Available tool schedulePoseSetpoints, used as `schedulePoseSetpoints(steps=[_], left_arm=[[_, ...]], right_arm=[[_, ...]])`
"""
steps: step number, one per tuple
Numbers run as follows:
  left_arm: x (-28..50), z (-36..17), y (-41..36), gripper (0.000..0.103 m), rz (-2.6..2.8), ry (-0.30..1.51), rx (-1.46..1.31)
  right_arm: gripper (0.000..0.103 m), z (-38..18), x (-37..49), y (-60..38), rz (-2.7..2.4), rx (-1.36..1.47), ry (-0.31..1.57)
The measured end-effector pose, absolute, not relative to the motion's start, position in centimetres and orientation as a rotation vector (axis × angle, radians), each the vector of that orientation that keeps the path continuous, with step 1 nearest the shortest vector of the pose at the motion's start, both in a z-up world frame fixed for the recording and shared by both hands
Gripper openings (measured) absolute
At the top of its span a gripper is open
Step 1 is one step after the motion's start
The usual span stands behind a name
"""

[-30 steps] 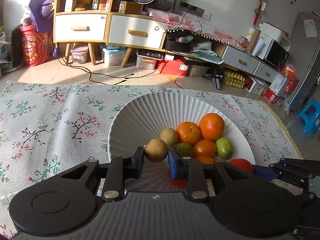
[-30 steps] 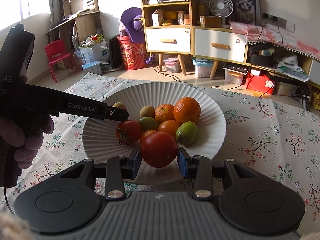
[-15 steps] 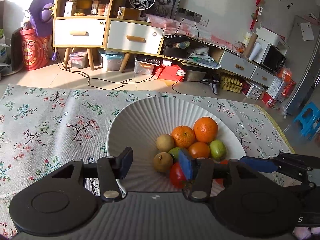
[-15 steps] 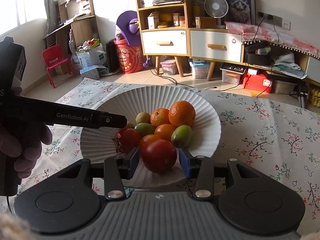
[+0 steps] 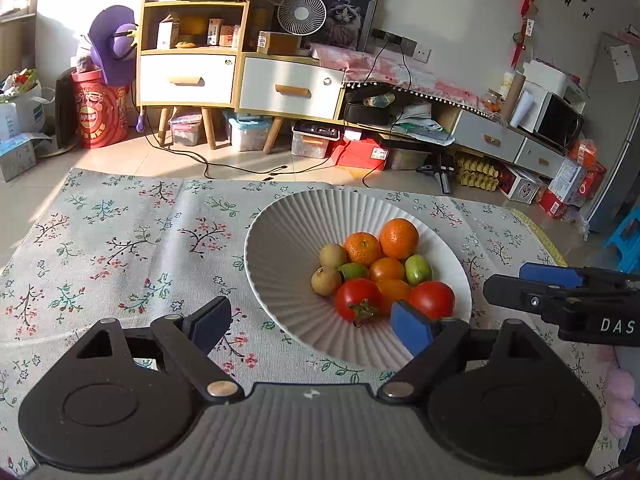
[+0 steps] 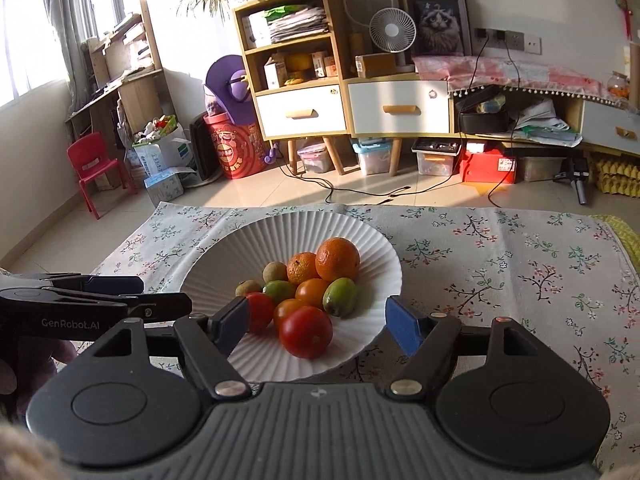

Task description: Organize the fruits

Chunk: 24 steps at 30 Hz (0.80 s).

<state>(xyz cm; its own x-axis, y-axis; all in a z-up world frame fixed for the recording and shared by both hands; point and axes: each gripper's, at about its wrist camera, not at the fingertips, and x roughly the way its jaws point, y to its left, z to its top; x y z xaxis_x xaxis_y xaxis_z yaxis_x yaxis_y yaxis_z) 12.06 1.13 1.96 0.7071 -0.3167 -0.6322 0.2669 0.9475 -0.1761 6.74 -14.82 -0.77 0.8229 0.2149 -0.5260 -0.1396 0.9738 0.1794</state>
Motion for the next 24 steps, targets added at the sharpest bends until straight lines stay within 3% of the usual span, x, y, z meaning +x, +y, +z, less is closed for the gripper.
schedulePoseSetpoints(steps=[12,24], left_arm=[[7.5,1.9,1.6,0.102,-0.201,0.831,-0.092],[3.6,1.4,1.3,0.102,-0.116,0.816,-0.043]], right_arm=[[0.097,-1.3,3.2,-15.3,0.015,0.208,0.635],[0.102,-2.1,-0.8,-13.3,-0.035,0.153,0.656]])
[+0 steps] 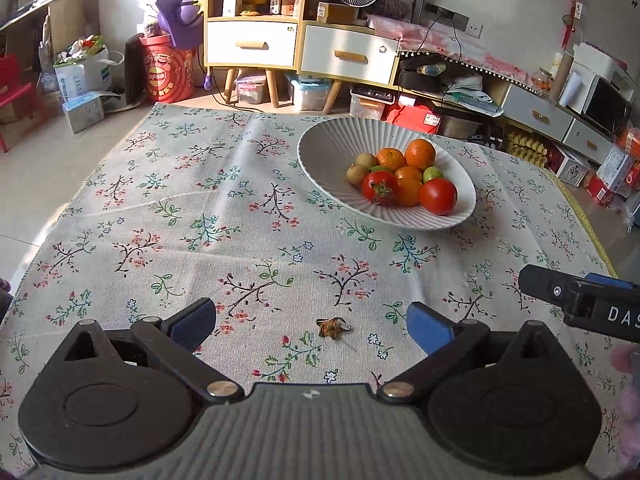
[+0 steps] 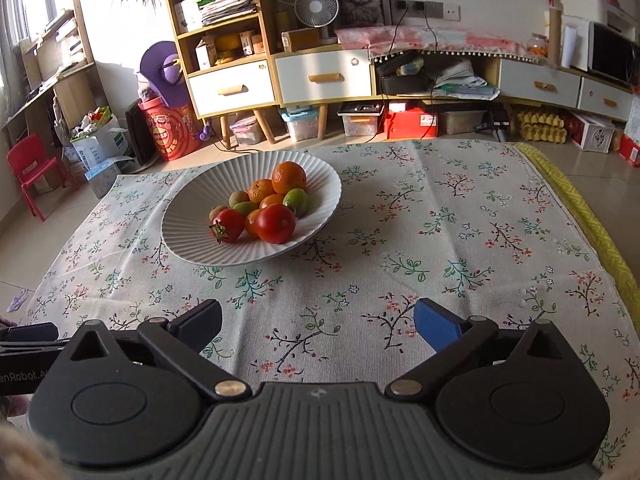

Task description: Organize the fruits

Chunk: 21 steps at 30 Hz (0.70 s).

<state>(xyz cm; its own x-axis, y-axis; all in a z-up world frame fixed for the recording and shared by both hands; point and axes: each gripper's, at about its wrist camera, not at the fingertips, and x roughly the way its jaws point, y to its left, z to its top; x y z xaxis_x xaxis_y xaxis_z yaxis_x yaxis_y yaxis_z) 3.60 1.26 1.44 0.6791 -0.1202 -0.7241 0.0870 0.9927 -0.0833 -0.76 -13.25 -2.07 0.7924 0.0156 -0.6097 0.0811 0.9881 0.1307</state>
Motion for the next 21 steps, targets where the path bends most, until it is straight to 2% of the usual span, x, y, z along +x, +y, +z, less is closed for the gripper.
schedulePoseSetpoints(steps=[21], left_arm=[[2.7,0.7,1.4,0.102,0.001,0.815,-0.012]], right_arm=[[0.102,-3.0,-0.5,-10.5,-0.028,0.007,0.666]])
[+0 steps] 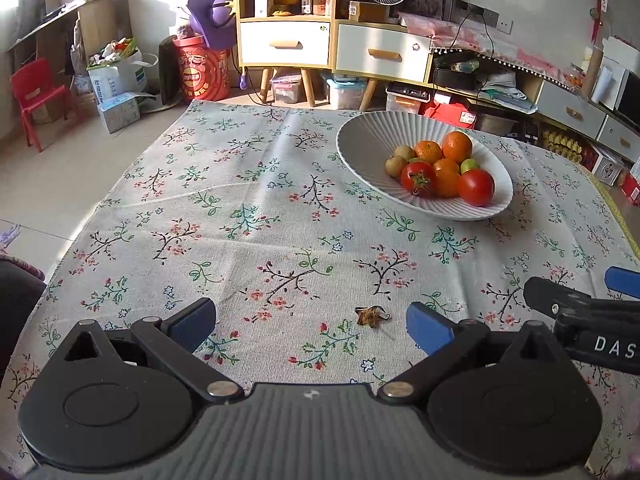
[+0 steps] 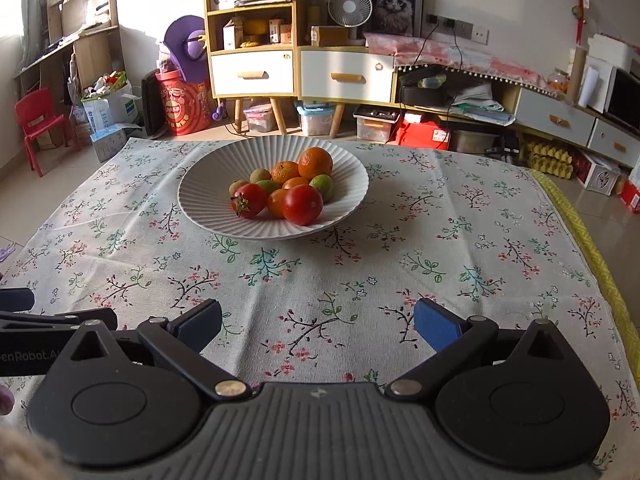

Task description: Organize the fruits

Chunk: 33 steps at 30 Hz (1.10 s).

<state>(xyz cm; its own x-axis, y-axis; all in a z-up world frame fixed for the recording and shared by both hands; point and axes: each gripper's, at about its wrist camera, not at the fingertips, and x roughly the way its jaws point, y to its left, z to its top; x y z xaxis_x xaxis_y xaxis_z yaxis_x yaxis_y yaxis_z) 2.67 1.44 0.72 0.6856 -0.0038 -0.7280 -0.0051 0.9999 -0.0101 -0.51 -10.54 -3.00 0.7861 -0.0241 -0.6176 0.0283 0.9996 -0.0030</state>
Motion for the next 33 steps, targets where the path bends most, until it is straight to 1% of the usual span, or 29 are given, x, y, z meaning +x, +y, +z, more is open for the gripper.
schedulePoseSetpoints(steps=[10,33], left_arm=[[2.89,0.24,1.17,0.102,0.009,0.835,0.011],[2.68,0.71,1.02,0.102,0.003,0.829,0.012]], right_arm=[[0.102,-3.67,-0.33,-10.17,-0.025,-0.007,0.708],[0.102,-3.32,-0.42,-9.57,-0.021,-0.051,0.689]])
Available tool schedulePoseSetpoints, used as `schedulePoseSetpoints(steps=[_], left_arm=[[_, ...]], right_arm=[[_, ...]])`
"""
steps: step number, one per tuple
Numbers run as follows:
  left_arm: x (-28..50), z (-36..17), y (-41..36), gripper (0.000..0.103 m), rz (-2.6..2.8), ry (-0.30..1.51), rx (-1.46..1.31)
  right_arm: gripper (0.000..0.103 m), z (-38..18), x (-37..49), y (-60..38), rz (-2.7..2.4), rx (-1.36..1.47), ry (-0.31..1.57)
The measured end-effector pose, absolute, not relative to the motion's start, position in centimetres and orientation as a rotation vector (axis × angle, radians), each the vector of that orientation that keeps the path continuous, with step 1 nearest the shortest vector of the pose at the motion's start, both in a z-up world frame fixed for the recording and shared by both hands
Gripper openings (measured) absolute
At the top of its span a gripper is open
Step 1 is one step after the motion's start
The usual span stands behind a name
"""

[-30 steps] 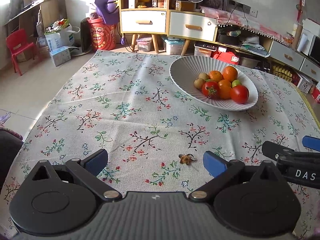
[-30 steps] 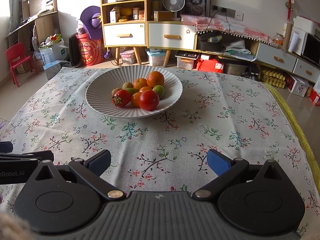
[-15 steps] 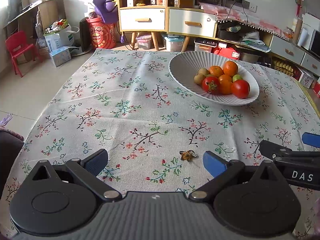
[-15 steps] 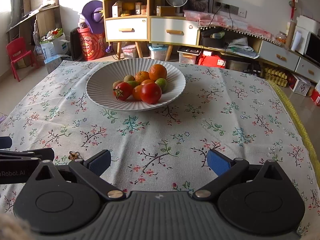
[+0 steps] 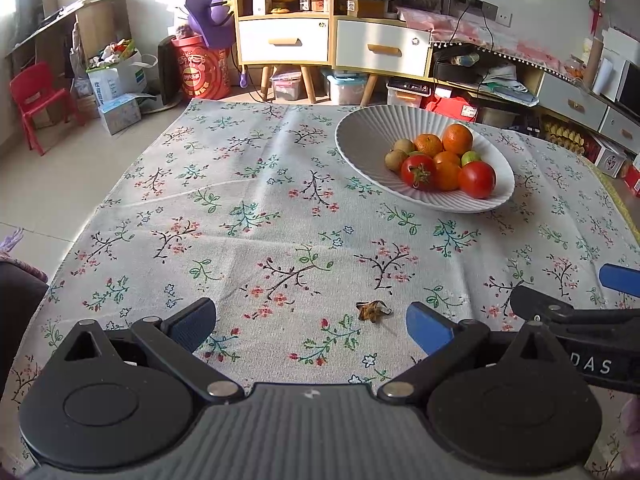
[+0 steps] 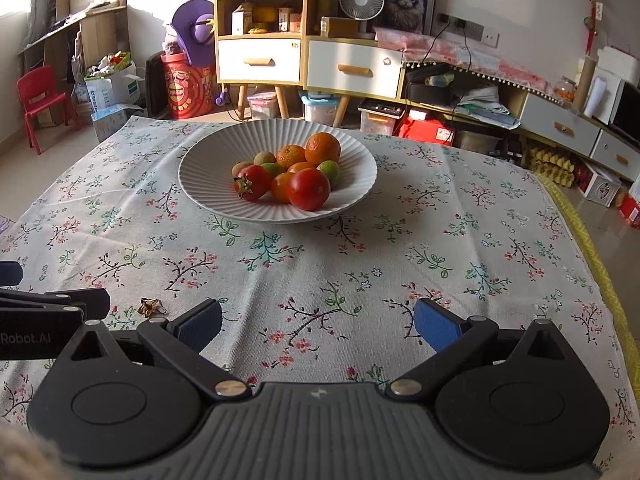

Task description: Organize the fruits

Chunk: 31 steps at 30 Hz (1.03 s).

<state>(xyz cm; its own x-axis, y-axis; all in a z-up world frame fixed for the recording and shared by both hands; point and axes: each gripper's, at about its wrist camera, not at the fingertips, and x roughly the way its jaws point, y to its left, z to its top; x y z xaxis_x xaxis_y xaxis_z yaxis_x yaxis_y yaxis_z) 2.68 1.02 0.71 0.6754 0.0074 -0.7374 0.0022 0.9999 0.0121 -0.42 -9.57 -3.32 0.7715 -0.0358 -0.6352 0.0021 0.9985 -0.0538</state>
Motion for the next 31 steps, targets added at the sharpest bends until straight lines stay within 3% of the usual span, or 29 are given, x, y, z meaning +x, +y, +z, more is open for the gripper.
schedulePoseSetpoints(steps=[31], left_arm=[[2.82,0.48,0.93,0.102,0.002,0.846,0.029]], right_arm=[[0.102,-3.37,-0.51,-9.58,-0.021,-0.050,0.691]])
